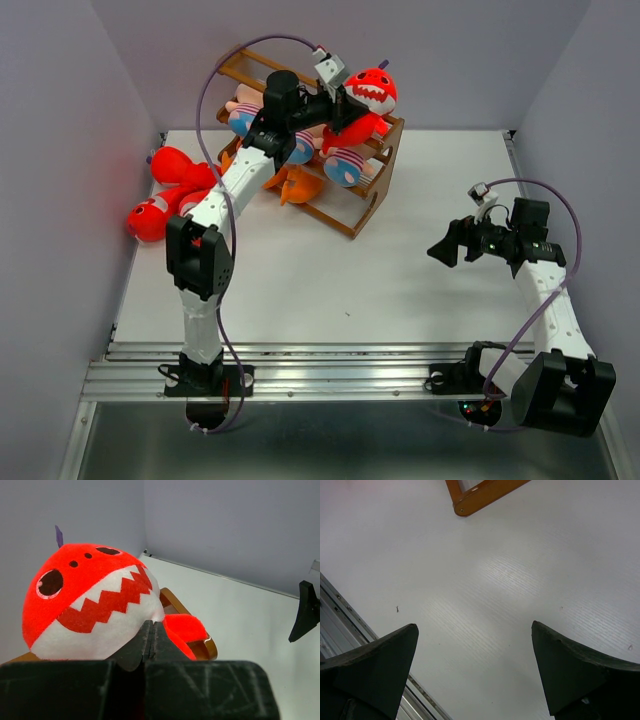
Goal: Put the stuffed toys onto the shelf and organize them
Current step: Place the stuffed toy onto shelf
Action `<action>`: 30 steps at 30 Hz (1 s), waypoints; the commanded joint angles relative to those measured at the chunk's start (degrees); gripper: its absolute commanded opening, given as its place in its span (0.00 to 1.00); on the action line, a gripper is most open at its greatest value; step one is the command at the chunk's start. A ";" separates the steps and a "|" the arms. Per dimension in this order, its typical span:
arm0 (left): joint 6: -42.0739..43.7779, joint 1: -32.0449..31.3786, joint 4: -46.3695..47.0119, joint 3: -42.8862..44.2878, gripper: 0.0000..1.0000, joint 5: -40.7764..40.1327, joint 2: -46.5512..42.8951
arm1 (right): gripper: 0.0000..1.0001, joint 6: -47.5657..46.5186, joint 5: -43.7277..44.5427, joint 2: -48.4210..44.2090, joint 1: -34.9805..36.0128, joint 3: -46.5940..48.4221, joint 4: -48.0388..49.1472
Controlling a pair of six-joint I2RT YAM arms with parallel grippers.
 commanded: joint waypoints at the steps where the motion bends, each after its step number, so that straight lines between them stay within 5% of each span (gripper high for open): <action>1: -3.08 0.22 2.31 4.14 0.00 2.08 1.09 | 1.00 -0.89 0.32 -1.38 -0.29 -0.25 1.73; 17: -6.53 1.01 5.48 2.31 0.01 -0.20 1.10 | 1.00 -0.98 0.58 -1.65 -0.29 -0.25 1.73; 30: -6.09 2.51 5.30 -2.97 0.58 -5.47 -2.15 | 1.00 -0.98 0.58 -1.56 -0.29 -0.34 1.73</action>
